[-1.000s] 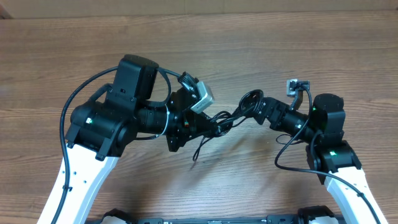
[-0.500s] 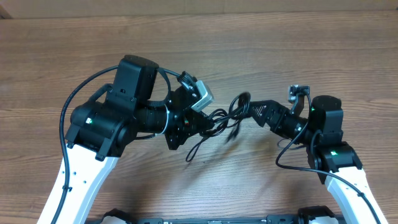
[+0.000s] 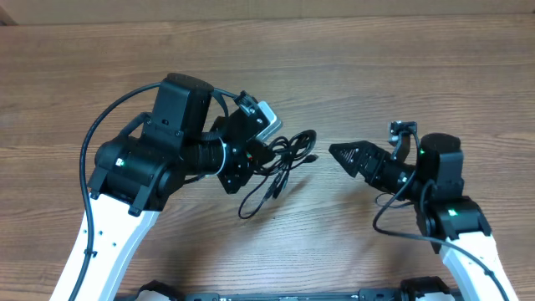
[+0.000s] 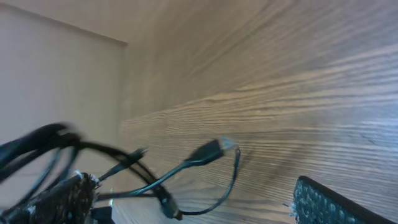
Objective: Untangle cables
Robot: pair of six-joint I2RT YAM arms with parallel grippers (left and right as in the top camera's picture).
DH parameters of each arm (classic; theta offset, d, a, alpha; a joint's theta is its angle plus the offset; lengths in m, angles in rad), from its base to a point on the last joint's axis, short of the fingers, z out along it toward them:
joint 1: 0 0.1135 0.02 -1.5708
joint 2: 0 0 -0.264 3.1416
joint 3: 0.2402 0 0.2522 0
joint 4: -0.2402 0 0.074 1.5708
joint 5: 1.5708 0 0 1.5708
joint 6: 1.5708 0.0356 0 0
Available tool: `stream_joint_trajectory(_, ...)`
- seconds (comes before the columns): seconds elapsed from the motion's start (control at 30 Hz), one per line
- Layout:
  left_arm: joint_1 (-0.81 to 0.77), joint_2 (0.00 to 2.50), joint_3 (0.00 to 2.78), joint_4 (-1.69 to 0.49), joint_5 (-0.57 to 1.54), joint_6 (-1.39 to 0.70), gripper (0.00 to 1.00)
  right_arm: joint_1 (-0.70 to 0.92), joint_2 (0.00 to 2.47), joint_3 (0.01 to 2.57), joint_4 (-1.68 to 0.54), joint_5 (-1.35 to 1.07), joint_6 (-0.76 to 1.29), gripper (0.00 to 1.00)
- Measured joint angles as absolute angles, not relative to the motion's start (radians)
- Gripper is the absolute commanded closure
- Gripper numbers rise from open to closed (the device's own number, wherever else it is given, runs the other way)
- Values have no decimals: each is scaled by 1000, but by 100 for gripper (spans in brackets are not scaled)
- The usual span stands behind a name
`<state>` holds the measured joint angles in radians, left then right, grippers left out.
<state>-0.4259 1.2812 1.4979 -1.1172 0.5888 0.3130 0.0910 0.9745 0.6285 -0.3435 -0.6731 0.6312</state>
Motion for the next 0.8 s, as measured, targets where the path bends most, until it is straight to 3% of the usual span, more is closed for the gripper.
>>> stream_joint_trajectory(0.47,-426,1281,1498,-1046,659,283,96,91,733,669,-295,-781,630,0)
stream_joint_trajectory(0.8,-426,1281,1498,-1069,819,282,96,89,733,671,-289,-1045,342,0)
